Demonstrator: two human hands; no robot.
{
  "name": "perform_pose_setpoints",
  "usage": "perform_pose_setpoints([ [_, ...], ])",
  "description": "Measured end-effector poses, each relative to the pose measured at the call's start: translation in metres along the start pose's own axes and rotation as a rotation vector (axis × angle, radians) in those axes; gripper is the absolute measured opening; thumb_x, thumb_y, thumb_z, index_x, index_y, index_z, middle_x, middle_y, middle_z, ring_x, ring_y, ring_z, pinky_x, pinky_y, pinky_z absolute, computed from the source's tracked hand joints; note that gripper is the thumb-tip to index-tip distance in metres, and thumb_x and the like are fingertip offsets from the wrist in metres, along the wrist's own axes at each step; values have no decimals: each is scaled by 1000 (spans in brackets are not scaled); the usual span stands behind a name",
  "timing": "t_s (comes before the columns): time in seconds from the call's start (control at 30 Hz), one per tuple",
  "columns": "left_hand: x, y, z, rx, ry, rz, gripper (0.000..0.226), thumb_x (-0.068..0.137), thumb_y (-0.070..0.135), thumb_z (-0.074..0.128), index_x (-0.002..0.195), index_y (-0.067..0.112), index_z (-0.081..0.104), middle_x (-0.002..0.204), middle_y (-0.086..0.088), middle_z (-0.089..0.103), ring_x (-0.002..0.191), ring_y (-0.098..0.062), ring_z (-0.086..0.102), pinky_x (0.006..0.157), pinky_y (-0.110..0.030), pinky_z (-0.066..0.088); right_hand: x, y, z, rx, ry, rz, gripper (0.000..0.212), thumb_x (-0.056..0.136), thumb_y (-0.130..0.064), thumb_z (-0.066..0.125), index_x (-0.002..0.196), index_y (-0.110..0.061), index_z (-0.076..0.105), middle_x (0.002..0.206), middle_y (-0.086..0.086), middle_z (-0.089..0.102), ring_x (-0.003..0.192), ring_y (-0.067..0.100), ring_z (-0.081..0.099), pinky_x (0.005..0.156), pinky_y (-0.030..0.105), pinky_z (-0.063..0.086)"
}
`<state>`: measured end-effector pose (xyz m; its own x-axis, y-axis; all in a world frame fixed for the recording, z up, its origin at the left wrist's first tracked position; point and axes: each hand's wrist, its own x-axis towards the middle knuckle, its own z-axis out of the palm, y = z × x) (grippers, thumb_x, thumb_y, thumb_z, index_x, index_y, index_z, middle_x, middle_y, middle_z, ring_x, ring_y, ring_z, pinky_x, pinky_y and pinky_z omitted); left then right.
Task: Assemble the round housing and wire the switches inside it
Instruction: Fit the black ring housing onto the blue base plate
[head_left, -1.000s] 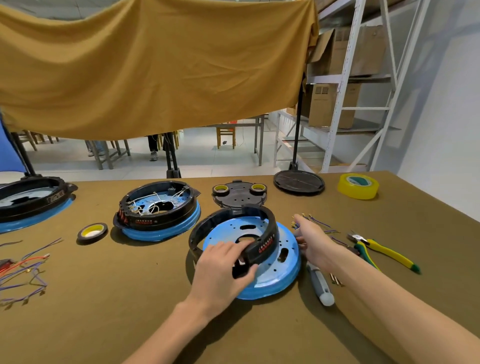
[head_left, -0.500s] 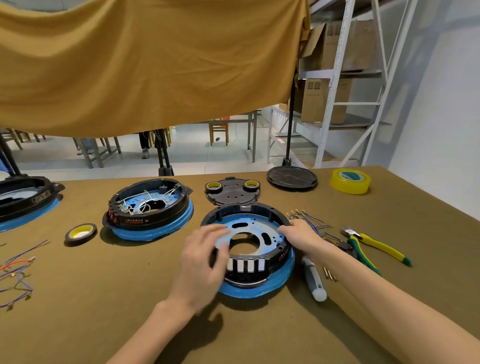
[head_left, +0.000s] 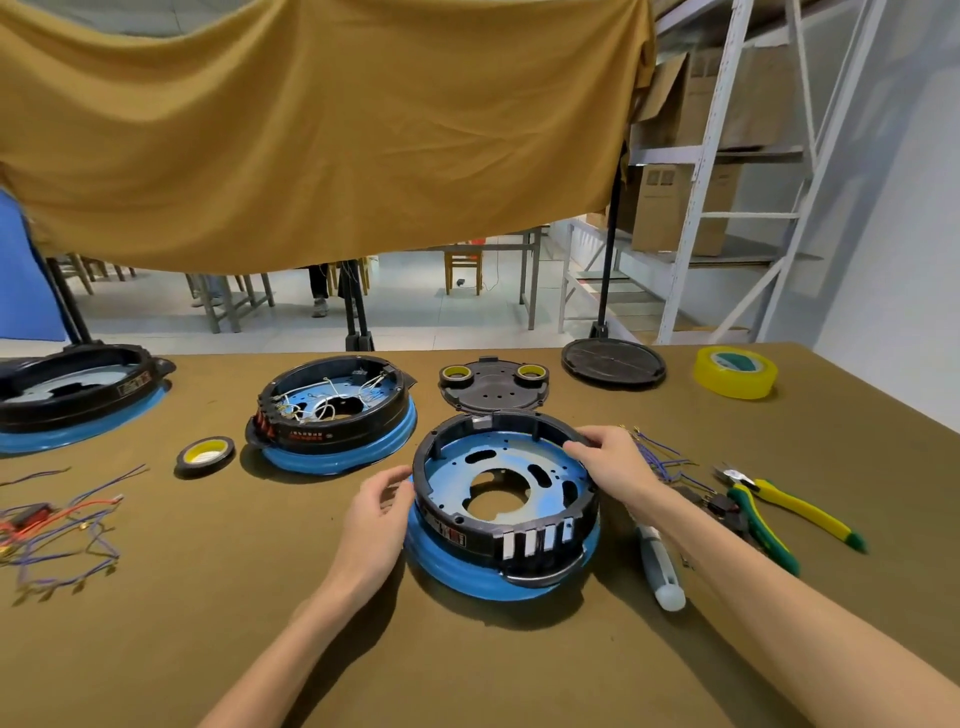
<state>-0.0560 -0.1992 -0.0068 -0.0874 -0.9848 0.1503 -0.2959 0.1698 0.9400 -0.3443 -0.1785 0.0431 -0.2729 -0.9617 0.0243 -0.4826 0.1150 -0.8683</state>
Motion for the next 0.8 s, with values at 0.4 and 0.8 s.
perform_pose_setpoints([
  [0.4, -8, 22, -10, -297, -21, 309, 46, 97, 36, 60, 143, 31, 56, 131, 14, 69, 123, -5, 63, 96, -17, 53, -6, -17, -16, 252, 152, -205, 22, 100, -12, 65, 113, -27, 74, 104, 25, 70, 80, 19, 69, 64, 33, 64],
  [0.8, 3, 50, -19, -146, 24, 441, 53, 89, 60, 60, 136, 37, 62, 120, 11, 65, 105, -9, 62, 88, -20, 50, -9, -13, -29, 438, -149, 355, 24, 87, -14, 76, 109, -5, 73, 101, 17, 78, 85, 26, 78, 68, 34, 62],
])
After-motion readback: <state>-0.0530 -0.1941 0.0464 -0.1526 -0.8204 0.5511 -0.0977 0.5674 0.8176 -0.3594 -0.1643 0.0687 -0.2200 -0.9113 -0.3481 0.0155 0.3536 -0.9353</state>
